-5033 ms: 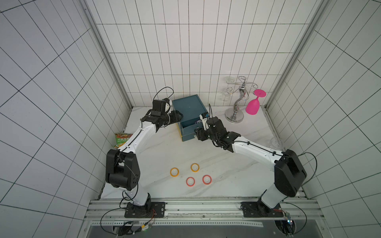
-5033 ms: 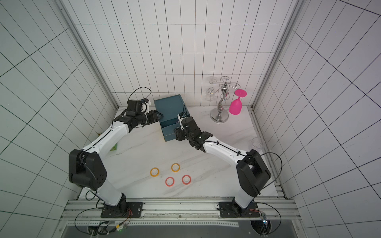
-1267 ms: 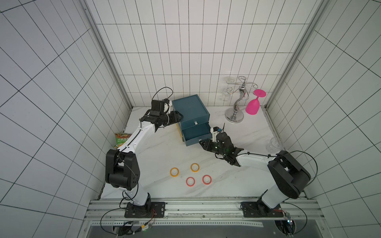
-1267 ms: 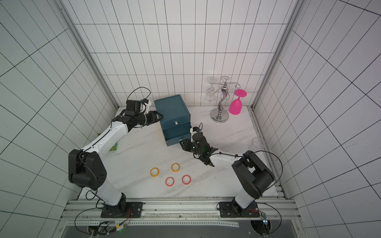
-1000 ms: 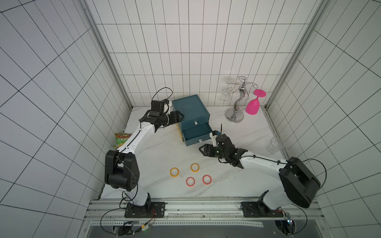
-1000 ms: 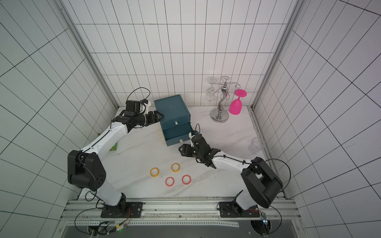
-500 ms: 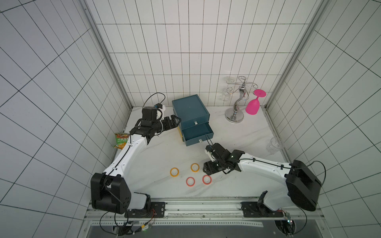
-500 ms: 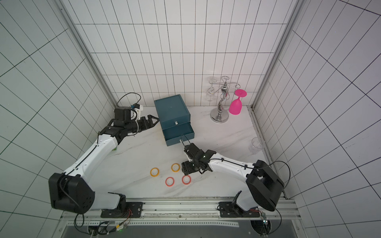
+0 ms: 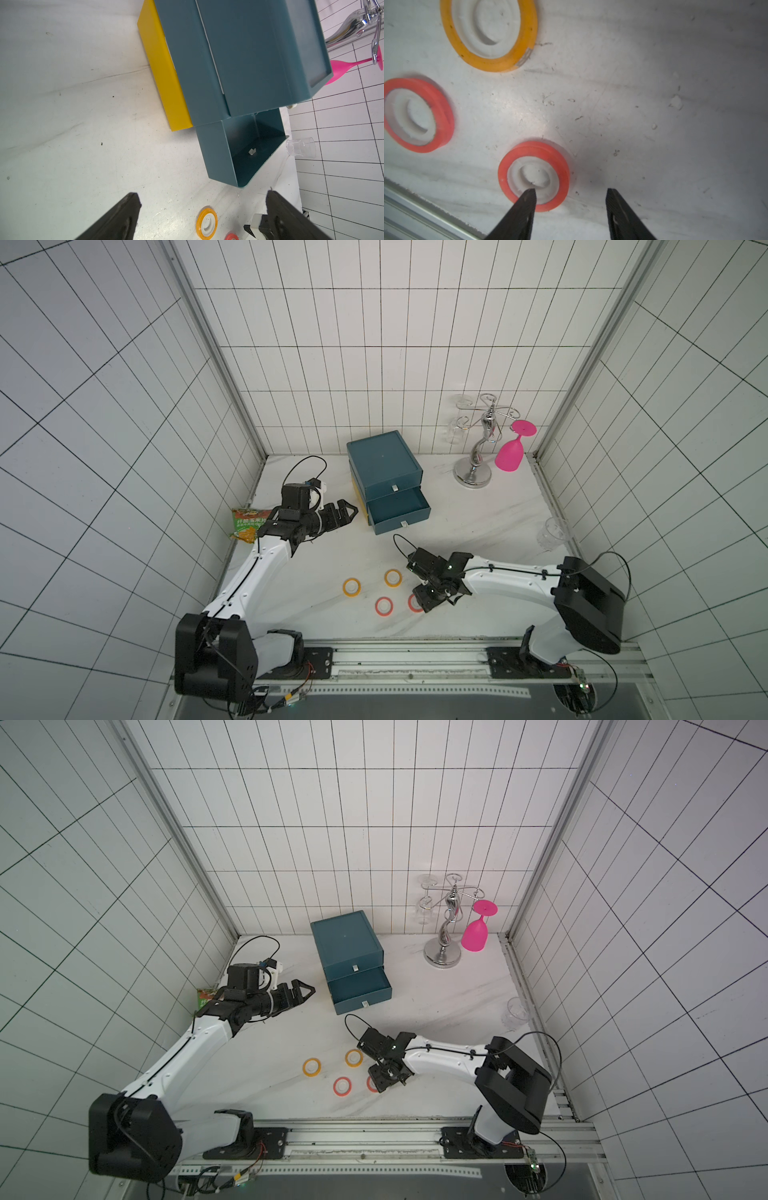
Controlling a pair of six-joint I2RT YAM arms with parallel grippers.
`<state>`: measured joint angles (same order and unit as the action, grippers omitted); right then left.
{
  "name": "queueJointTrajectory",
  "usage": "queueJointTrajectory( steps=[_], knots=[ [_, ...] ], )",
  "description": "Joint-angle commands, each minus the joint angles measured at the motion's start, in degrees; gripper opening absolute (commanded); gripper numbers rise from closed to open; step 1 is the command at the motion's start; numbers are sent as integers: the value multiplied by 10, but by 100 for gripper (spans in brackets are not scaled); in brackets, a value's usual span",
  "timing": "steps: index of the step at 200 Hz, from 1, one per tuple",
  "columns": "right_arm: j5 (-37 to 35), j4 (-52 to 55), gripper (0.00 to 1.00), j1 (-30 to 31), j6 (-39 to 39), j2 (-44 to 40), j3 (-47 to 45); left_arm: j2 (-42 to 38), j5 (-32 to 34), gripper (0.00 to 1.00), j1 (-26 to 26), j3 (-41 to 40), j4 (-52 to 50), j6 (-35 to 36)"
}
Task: Place the transparent tape into the drawer according to color
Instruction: Pick up the tape at the center of the board.
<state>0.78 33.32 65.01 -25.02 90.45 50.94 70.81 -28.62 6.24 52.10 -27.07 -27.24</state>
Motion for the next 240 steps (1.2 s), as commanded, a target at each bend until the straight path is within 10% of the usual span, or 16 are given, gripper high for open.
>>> queueJointTrajectory(
  steps=[1, 75, 150, 240],
  knots=[
    [-29, 17, 55, 9, 2, 15, 28, -11, -9, 98, -4, -6, 4, 4],
    [-27, 38, 45, 28, 10, 63, 52, -14, -11, 98, -9, -12, -1, 8],
    [-33, 46, 0, 29, 5, 65, 59, -15, -12, 98, -12, -10, -7, 12],
    [-35, 56, 0, -1, -7, -46, 67, -8, -20, 98, -13, -7, 1, 7]
  ],
)
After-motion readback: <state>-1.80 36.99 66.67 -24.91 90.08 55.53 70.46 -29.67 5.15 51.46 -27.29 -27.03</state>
